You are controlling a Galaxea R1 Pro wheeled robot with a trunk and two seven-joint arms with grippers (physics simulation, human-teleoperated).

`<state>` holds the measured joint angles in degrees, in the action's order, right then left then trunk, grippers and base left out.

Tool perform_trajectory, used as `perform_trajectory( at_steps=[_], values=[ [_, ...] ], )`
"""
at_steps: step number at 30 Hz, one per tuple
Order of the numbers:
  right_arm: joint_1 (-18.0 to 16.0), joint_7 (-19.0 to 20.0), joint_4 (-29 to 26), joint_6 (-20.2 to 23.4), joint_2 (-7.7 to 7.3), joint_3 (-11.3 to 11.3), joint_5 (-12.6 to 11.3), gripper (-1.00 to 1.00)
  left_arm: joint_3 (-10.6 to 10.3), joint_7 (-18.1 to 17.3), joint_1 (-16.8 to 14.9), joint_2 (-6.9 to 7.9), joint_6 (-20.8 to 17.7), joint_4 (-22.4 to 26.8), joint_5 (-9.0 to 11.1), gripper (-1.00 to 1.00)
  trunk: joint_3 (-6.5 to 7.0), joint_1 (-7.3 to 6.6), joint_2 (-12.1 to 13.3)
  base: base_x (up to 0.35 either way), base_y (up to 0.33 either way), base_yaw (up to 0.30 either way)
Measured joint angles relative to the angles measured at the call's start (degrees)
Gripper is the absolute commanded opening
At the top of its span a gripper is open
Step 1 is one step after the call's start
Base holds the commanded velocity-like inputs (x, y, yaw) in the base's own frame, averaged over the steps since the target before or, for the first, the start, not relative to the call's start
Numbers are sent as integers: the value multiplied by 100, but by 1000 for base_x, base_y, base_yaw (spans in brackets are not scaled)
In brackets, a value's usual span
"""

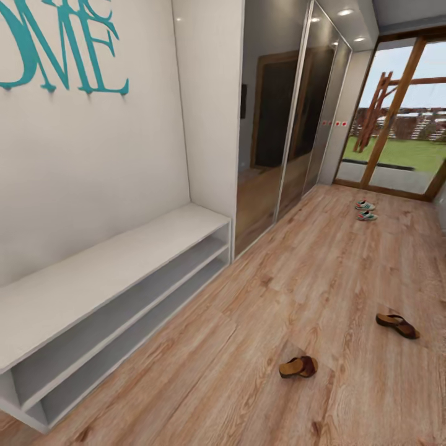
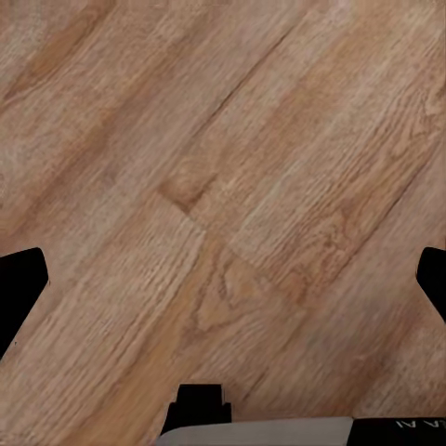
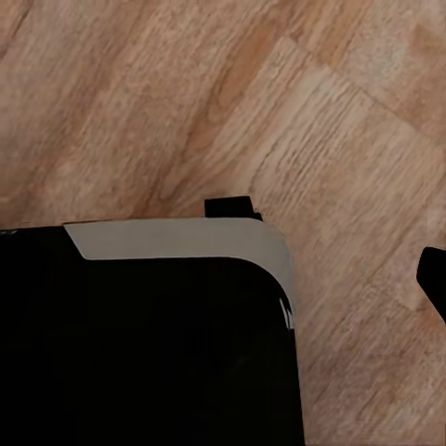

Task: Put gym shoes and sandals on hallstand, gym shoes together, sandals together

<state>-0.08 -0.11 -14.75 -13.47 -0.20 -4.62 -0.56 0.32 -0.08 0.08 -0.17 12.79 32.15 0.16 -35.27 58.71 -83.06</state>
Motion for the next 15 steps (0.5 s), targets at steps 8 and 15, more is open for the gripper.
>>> perform_trajectory(
  at_steps=[8,15],
  values=[
    [0,-1,0,0,0,0,0,100,0,0,0,0,0,0,0,100,-42,0,0,158,281,-261],
    [0,-1,0,0,0,0,0,100,0,0,0,0,0,0,-6,100,-79,0,0,164,274,-261]
  ],
)
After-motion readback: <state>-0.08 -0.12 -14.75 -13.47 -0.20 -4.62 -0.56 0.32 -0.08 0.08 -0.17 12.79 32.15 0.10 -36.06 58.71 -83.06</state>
